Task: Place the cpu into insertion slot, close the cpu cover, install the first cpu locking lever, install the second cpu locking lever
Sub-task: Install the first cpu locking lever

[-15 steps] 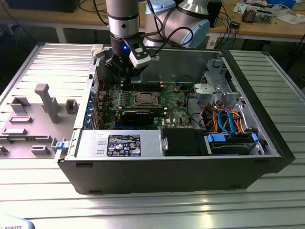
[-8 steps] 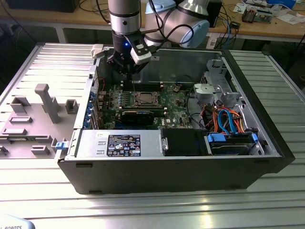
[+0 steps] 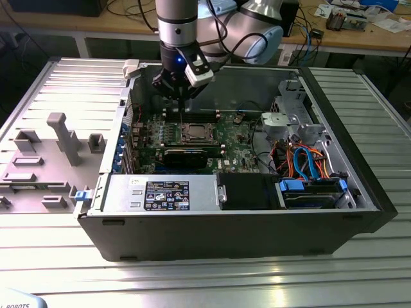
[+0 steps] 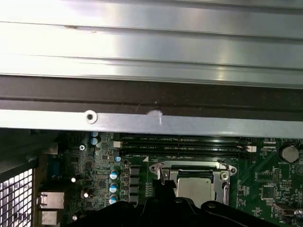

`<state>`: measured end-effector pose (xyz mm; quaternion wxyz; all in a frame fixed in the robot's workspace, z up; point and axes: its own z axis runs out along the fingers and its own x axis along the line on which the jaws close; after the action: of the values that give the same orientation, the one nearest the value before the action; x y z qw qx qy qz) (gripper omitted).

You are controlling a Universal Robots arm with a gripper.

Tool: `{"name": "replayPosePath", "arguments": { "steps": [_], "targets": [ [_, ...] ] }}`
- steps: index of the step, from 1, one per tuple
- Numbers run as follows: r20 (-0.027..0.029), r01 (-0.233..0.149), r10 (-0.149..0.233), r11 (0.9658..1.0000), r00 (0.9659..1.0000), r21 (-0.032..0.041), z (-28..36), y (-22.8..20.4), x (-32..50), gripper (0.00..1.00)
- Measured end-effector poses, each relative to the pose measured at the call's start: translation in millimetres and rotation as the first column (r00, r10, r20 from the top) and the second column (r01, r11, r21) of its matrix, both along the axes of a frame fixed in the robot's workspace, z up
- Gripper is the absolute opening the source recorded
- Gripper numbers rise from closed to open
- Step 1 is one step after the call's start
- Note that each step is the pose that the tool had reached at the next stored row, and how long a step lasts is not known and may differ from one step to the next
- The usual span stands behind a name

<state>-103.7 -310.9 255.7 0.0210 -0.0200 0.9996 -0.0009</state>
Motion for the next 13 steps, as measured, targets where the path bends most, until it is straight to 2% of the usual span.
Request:
{"name": "replayPosePath", "arguments": {
  "steps": [4,13],
  "targets": [
    [0.0005,0.0,0.0,1.0,1.0,-0.0008,-0.8,0.0,10.9,0.11],
    [0.0018,0.0,0.0,1.0,1.0,-0.0012,-2.4,0.0,26.2,0.11]
  ]
}}
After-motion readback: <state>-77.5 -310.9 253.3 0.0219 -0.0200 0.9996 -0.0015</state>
